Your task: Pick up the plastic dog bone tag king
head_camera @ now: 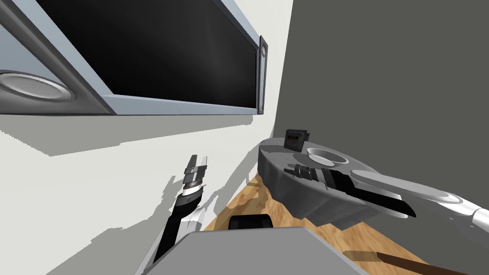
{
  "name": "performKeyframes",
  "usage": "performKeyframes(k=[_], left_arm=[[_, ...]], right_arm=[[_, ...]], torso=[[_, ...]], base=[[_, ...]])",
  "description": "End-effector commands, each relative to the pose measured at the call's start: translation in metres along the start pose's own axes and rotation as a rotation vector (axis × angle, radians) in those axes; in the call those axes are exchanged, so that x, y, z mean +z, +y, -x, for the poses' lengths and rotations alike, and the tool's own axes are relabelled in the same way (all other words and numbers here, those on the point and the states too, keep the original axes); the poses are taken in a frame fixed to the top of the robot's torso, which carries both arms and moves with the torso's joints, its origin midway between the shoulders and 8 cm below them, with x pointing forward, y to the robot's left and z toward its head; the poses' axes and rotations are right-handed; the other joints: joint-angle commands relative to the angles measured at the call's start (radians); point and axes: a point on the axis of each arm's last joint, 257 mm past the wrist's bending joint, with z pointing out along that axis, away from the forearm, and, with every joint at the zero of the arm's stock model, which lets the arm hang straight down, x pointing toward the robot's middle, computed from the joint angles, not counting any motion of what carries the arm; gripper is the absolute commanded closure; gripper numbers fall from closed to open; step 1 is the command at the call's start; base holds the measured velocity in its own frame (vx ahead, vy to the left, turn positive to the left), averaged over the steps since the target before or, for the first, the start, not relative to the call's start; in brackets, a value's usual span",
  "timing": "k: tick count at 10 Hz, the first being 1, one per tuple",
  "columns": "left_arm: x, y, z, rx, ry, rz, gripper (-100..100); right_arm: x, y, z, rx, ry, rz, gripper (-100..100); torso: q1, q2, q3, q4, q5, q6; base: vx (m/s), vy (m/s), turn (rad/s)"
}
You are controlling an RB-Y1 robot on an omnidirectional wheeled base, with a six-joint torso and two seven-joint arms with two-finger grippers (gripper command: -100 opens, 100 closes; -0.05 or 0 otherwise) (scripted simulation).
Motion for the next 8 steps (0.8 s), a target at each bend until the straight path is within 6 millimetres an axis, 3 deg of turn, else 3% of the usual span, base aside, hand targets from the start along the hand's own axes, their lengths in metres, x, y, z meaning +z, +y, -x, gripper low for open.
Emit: performKeyframes(k=[1, 6, 8], left_arm=[[0.000, 0.000, 0.000, 0.000, 0.000, 0.000, 0], [0.000, 0.000, 0.000, 0.000, 0.000, 0.000, 0], [0.000, 0.000, 0.000, 0.000, 0.000, 0.000, 0]], right_arm=[[-0.006, -0.011, -0.008, -0.019, 0.059, -0.021, -100], [-0.017, -0.030, -0.018, -0.069, 0.178, -0.056, -100], [-0.029, -0.047, -0.028, -0.090, 0.263, -0.092, -100]], torso=[[0.000, 0.000, 0.000, 0.000, 0.000, 0.000], [0.001, 0.000, 0.000, 0.000, 0.000, 0.000], [0.001, 0.000, 0.000, 0.000, 0.000, 0.000]], base=[[-0.008, 0.020, 0.047], [-0.005, 0.026, 0.023], [-0.013, 0.037, 0.034]])
